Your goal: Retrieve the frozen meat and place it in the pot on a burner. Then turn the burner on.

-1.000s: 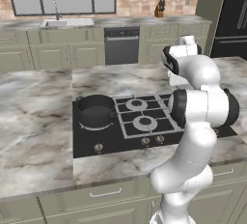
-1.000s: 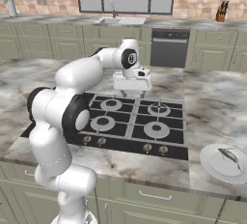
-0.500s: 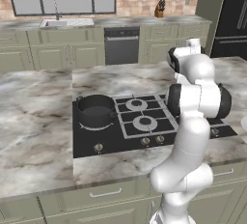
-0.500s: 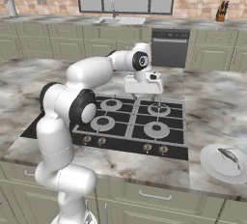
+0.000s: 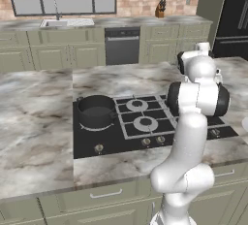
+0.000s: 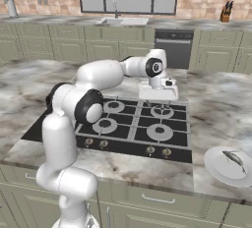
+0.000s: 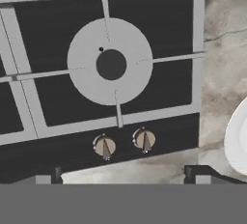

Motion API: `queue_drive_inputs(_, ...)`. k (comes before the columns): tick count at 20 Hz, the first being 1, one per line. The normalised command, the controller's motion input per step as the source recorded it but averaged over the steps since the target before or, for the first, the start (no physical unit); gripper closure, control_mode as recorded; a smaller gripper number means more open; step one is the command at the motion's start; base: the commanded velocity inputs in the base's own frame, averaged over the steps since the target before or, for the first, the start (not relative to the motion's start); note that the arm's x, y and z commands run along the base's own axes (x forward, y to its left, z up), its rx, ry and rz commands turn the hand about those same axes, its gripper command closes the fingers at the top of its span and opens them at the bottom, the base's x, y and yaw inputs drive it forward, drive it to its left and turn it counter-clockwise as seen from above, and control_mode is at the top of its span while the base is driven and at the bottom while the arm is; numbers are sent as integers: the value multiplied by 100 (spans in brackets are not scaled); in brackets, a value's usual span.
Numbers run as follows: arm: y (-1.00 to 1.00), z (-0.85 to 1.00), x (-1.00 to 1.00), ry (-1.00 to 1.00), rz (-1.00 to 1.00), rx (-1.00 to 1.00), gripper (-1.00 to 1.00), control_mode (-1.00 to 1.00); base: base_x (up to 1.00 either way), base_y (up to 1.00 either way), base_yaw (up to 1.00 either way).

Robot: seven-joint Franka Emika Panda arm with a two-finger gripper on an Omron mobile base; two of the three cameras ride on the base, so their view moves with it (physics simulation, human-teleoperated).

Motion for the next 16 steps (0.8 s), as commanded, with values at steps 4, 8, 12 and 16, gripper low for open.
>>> queue_drive_inputs(4, -47, -10, 0, 0, 2, 0, -100, -100, 0, 0, 0)
queue_drive_inputs(8, -41, -12, 0, 0, 4, 0, -100, -100, 0, 0, 0)
queue_drive_inputs(12, -40, -14, 0, 0, 6, 0, -100, -100, 0, 0, 0)
queue_drive_inputs(16, -35, -15, 0, 0, 7, 0, -100, -100, 0, 0, 0)
